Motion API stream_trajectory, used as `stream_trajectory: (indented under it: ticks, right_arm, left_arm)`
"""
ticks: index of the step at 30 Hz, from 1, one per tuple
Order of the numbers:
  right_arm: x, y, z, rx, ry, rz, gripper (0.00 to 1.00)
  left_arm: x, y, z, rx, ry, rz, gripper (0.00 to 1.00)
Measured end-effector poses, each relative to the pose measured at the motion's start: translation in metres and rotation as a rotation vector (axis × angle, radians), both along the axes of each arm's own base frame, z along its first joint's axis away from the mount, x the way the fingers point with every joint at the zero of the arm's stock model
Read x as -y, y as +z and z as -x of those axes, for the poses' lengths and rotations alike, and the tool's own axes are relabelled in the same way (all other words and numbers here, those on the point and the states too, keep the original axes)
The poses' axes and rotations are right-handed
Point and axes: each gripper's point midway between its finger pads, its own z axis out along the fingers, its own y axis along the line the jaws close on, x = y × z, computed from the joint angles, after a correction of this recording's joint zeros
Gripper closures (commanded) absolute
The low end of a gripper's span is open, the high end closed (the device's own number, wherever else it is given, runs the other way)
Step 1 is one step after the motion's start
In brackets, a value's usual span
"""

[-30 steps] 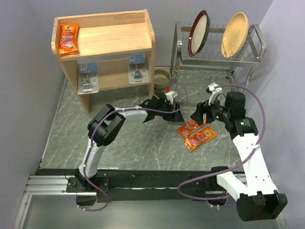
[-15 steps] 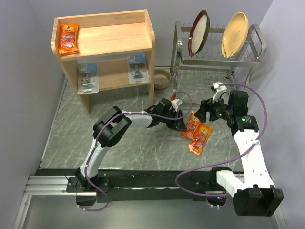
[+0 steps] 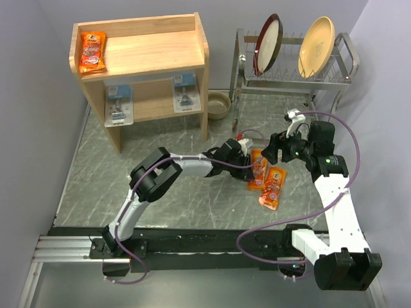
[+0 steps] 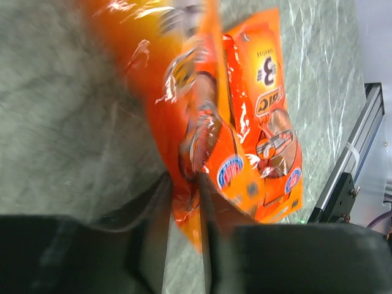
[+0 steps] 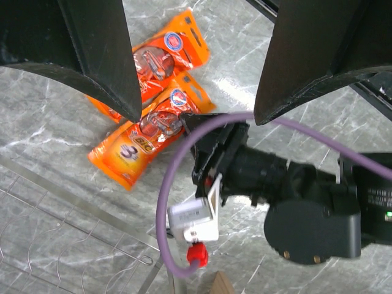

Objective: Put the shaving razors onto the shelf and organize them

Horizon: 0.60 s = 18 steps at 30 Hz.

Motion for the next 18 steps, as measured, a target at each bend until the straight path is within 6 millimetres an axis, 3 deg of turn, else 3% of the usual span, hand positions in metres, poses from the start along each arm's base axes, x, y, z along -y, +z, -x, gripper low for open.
stream_trajectory:
  ticks: [1,2,10,14,17,18]
  right_arm:
    - [0.0,0.0,0.0,0.001,0.001,0.0,0.19]
    - [0.0,0.0,0.0,0.001,0.001,-0.001,0.19]
    - [-0.002,0.0,-0.007,0.005,0.006,-0.016,0.19]
    - [-0.003,0.002,-0.01,0.005,-0.004,-0.031,0.19]
    - [-0.003,0.002,-0.014,0.002,-0.016,-0.047,0.19]
    - [-0.004,0.002,-0.015,-0.001,-0.02,-0.053,0.19]
  left_arm:
    - [0.001,-0.001,0.002,0.002,-0.001,-0.004,0.87]
    - [0.002,-0.001,0.003,0.005,0.0,-0.007,0.99]
    - [-0.003,0.004,0.002,0.075,-0.027,-0.017,0.99]
    - [-0.038,0.01,0.016,0.092,-0.1,-0.057,0.99]
    - [-0.069,0.031,0.022,0.105,-0.169,-0.07,0.99]
    - [-0.082,0.046,0.021,0.117,-0.196,-0.073,0.99]
